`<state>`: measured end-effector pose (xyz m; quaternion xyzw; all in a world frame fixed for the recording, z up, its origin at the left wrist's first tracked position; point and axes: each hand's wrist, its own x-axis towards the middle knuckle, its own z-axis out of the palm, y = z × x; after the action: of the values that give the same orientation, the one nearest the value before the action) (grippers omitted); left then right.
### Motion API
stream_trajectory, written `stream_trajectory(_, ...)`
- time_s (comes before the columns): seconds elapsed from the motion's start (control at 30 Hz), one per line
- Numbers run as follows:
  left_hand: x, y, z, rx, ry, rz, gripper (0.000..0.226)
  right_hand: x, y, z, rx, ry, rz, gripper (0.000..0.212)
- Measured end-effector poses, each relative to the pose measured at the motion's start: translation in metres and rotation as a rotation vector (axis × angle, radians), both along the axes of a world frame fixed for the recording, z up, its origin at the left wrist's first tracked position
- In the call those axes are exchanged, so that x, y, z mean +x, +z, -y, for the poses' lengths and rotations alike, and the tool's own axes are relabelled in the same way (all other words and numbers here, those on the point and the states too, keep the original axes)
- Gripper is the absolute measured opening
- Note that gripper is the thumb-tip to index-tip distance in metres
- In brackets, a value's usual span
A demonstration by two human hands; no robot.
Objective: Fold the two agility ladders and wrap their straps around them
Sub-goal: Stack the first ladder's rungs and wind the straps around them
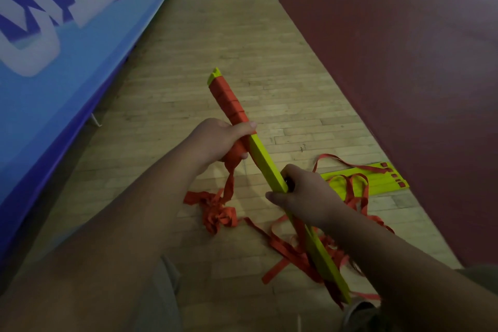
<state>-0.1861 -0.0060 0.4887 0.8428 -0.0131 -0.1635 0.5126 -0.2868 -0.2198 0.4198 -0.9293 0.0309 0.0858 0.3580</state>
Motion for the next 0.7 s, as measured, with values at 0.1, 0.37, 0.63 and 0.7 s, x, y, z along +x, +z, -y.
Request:
stream_trajectory(0.1, 0.005, 0.001, -0.005, -0.088, -0.011, -0.004, 0.045, 0.002, 0.007, 0.005, 0.208, 0.018, -0.121, 0.031)
stream_trajectory(0.37, 0.016, 0.006, -0.016, -0.279, -0.018, -0.009, 0.025, 0.002, 0.017, 0.014, 0.556, 0.06, -0.26, 0.019)
stream_trajectory(0.63, 0.016, -0.001, -0.021, -0.184, -0.067, -0.001, 0.032, 0.002, 0.004, 0.011, 0.511, -0.005, -0.157, 0.039)
stream_trajectory(0.7, 0.014, -0.003, -0.021, -0.164, -0.064, -0.029, 0.036, 0.002, 0.002, 0.012, 0.495, -0.041, -0.137, 0.042)
